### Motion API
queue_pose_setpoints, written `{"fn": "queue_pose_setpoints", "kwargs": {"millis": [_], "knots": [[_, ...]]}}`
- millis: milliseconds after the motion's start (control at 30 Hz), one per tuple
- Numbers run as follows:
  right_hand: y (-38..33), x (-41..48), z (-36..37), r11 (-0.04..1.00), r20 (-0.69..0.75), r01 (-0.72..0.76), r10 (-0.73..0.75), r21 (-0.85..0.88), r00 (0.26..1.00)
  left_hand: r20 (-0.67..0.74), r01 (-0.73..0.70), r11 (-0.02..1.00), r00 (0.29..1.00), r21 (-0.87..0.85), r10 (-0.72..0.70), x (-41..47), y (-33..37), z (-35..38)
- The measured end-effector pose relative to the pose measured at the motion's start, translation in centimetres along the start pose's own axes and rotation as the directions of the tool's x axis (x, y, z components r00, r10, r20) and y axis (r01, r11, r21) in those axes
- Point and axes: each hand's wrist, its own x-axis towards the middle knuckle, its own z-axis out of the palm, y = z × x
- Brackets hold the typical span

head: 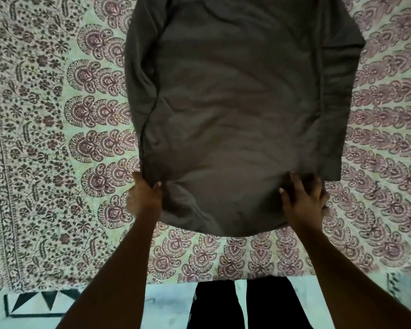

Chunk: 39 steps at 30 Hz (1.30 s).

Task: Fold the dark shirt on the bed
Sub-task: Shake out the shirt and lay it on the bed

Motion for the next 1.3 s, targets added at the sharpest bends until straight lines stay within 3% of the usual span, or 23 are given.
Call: {"fn": "queue_pose_setpoints", "kwargs": {"millis": [100,233,400,500,600,667,733,767,800,900,1067,1133,1200,1300], "knots": [[0.2,0.3,-1.1,0.987,-0.127,-0.134,0.145,0.092,0.981,0.023,0.035,0.998,0.999,0.052,-0.036,-0.2,-0.1,-0.1],[1.3,0.9,-1.9,0.881,-0.023,-0.337,0.365,0.331,0.931,0.067,0.046,0.989,0.996,0.138,-0.056,-1.5,-0.7,0.2],[3.6,1.9,-2.7,0.853,0.106,-0.465,0.453,0.236,0.885,-0.022,0.057,0.985,0.998,0.164,-0.054,-2.5,-1.3,1.3],[2.9,1.7,-3.1,0.860,-0.029,-0.481,0.492,0.173,0.870,-0.204,-0.086,0.944,0.966,0.319,0.157,-3.2,0.1,2.2],[0.4,1.1,-2.4,0.978,-0.191,-0.209,0.210,0.028,0.959,-0.052,-0.444,0.829,0.871,0.341,0.488,-3.9,2.0,3.9],[-1.5,0.8,-1.5,0.988,-0.063,0.109,-0.116,-0.107,0.991,0.109,-0.584,0.768,0.809,0.262,0.577,-4.3,3.5,5.1],[-2.5,1.1,-0.5,0.880,0.160,0.438,-0.413,-0.181,0.896,0.228,-0.562,0.802,0.823,0.201,0.520,-4.9,4.5,6.1],[-2.4,1.3,-0.1,0.838,0.232,0.515,-0.473,-0.180,0.850,0.258,-0.522,0.829,0.844,0.199,0.470,-5.0,4.7,6.3],[-2.0,1.6,0.0,0.841,0.251,0.514,-0.467,-0.170,0.848,0.279,-0.481,0.853,0.863,0.202,0.421,-5.0,4.7,6.5],[0.3,2.0,-0.8,0.951,0.132,0.297,-0.285,-0.087,0.949,0.303,-0.416,0.888,0.887,0.195,0.348,-5.0,4.4,6.4],[3.0,3.1,-2.3,0.956,0.054,0.246,-0.241,-0.158,0.969,0.228,-0.473,0.840,0.877,0.264,0.423,-5.6,5.3,6.1],[3.1,3.9,-2.5,0.926,-0.008,0.326,-0.334,-0.190,0.943,0.163,-0.571,0.760,0.819,0.309,0.550,-5.9,6.2,6.7],[2.6,5.0,-2.4,0.844,-0.017,0.475,-0.494,-0.248,0.869,0.132,-0.677,0.669,0.727,0.308,0.674,-6.2,7.5,7.9],[1.4,6.9,-2.3,0.720,0.052,0.623,-0.641,-0.305,0.766,0.205,-0.747,0.591,0.657,0.303,0.725,-6.7,10.0,9.4]]}}
